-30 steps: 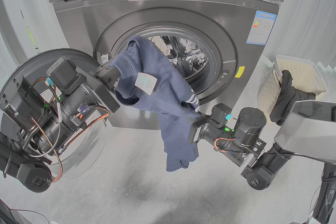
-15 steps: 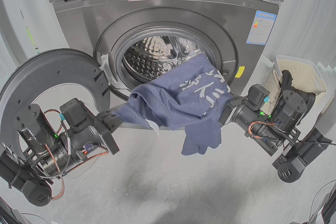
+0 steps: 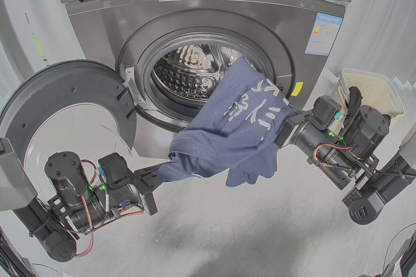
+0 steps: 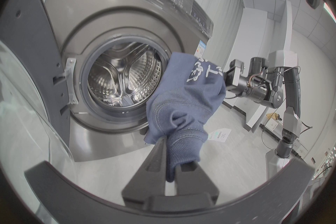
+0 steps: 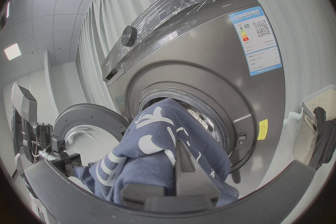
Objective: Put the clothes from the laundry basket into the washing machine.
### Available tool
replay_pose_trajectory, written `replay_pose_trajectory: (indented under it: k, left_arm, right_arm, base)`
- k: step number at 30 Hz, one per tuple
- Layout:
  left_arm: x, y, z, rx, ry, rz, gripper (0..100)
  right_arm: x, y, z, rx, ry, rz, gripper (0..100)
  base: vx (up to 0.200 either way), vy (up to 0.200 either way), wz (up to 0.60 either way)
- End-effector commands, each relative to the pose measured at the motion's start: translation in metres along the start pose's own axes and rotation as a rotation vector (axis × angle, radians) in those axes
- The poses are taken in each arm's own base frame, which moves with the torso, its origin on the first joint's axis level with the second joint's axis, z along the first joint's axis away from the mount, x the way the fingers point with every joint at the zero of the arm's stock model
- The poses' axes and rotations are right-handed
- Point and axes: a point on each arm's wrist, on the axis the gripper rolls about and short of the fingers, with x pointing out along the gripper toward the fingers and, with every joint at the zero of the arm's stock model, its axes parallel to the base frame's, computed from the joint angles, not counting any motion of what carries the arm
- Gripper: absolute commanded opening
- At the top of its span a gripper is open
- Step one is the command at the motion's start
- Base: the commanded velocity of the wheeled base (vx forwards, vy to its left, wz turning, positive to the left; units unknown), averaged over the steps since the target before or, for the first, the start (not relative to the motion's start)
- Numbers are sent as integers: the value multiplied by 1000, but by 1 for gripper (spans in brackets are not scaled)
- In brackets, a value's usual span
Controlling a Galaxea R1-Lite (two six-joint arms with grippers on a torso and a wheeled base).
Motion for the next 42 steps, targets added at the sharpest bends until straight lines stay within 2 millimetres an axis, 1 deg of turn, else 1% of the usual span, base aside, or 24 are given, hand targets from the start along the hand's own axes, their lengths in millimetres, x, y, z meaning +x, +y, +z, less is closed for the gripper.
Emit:
replay_pose_trajectory:
  k: [1, 3, 6, 7, 8, 10, 12, 16, 20, 23, 25, 28, 30, 32, 35, 38, 42]
  left_arm:
    - [5, 2, -13, -18, 52, 2, 100]
    - [4, 2, -14, -21, 58, -1, 100]
    - [-2, -1, -23, -32, 103, -6, 100]
    - [-2, -1, -23, -32, 103, -6, 100]
    - [-3, -2, -28, -36, 127, -9, 100]
    - [-4, -3, -31, -32, 143, -12, 100]
    - [-7, -4, -35, -24, 164, -23, 100]
    - [-10, -6, -39, -12, 188, -51, 100]
    - [-5, -7, -35, 0, 165, -60, 100]
    - [5, -5, -21, 19, 90, -61, 100]
    - [15, -6, -8, 22, 22, -73, 100]
    - [27, -10, -1, -9, -19, -97, 100]
    - [37, -15, 7, -56, -59, -123, 100]
    - [45, -16, 10, -83, -77, -132, 100]
    - [56, -14, 4, -86, -71, -130, 100]
    - [68, -11, -5, -86, -52, -125, 100]
    - [75, -7, -14, -86, -34, -118, 100]
  right_arm:
    - [1, 0, 0, 0, -4, 0, 0]
    - [1, -2, 0, -2, -3, -7, 0]
    - [1, -5, 0, -5, -4, -14, 0]
    - [2, -5, 1, -5, -6, -14, 0]
    - [3, -11, 3, -10, -16, -31, 0]
    - [5, -18, 2, -16, -19, -53, 0]
    - [5, -22, 2, -19, -20, -63, 0]
    - [6, -20, 2, -17, -21, -57, 0]
    - [6, -14, -1, -12, -11, -40, 0]
    - [6, -5, -4, -2, 0, -15, 0]
    - [8, 2, -9, 4, 10, 1, 0]
    - [11, 9, -14, 10, 21, 22, 0]
    - [16, 18, -22, 17, 30, 43, 0]
    - [23, 22, -27, 20, 32, 55, 0]
    - [30, 32, -31, 28, 25, 80, 0]
    - [32, 41, -31, 35, 14, 105, 0]
    - [34, 49, -29, 44, 4, 122, 0]
  base:
    - [0, 0, 0]
    - [0, 0, 0]
    - [0, 0, 0]
    - [0, 0, 0]
    - [0, 0, 0]
    - [0, 0, 0]
    - [0, 0, 0]
    - [0, 0, 0]
    - [0, 0, 0]
    - [0, 0, 0]
    - [0, 0, 0]
    - [0, 0, 0]
    - [0, 0, 0]
    - [0, 0, 0]
    - [0, 0, 0]
    - [0, 0, 0]
    - [0, 0, 0]
